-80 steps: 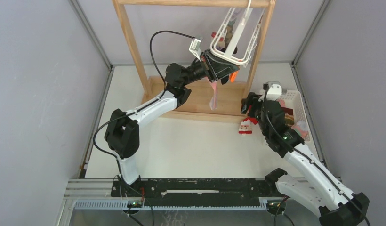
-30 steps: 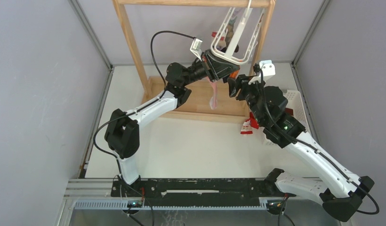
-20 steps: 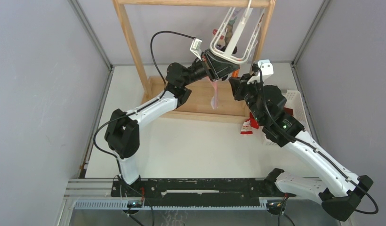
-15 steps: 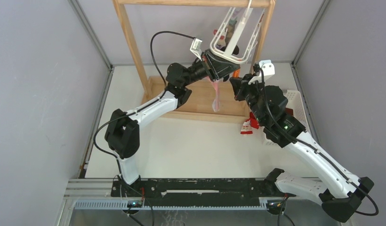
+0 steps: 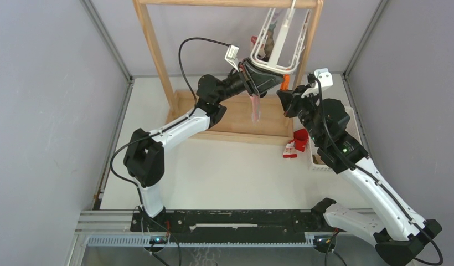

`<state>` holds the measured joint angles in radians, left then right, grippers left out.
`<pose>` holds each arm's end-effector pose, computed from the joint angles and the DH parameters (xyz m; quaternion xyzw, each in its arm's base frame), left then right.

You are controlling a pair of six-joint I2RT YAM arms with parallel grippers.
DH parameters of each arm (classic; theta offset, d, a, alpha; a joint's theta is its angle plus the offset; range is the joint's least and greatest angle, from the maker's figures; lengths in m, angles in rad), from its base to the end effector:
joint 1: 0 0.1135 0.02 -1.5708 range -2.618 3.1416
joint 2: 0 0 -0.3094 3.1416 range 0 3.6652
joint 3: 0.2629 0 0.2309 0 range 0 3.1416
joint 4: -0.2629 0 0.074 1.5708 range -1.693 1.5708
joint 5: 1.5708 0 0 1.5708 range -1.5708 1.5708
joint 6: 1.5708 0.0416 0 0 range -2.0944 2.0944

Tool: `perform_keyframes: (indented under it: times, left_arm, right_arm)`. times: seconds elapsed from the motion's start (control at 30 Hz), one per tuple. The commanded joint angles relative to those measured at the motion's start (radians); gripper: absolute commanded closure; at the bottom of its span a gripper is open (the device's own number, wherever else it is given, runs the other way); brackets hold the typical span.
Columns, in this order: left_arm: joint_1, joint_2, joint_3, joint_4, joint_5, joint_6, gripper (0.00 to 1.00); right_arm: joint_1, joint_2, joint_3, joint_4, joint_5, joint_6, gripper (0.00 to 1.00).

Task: Clip the socks to the hanger
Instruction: Open the clamp at the hanger.

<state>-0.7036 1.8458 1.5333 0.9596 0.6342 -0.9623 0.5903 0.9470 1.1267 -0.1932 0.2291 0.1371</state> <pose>0.3046 -0.2908 0.4646 0.2222 0.4559 -0.7228 0.4694 0.1402 0.0826 0.4620 -0.0807 0.7072 0.1722 0.6810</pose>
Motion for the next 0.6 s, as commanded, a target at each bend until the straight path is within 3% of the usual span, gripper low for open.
perform_keyframes:
  times: [0.0,0.23,0.37,0.57]
  left_arm:
    - [0.004,-0.048,-0.002,-0.045,-0.021,-0.057,0.66]
    - [0.005,-0.089,-0.011,-0.187,-0.1,0.002,0.54]
    - [0.006,-0.082,0.026,-0.25,-0.099,0.027,0.41]
    - [0.003,-0.071,0.098,-0.419,-0.125,0.128,0.36]
  right_arm:
    - [-0.032,-0.03,0.018,0.045,0.06,-0.01,1.0]
    - [-0.038,-0.032,0.018,0.04,0.057,-0.03,1.0]
    - [-0.041,-0.036,0.018,0.037,0.051,-0.035,1.0]
    - [-0.043,-0.048,0.018,0.029,0.037,-0.025,1.0]
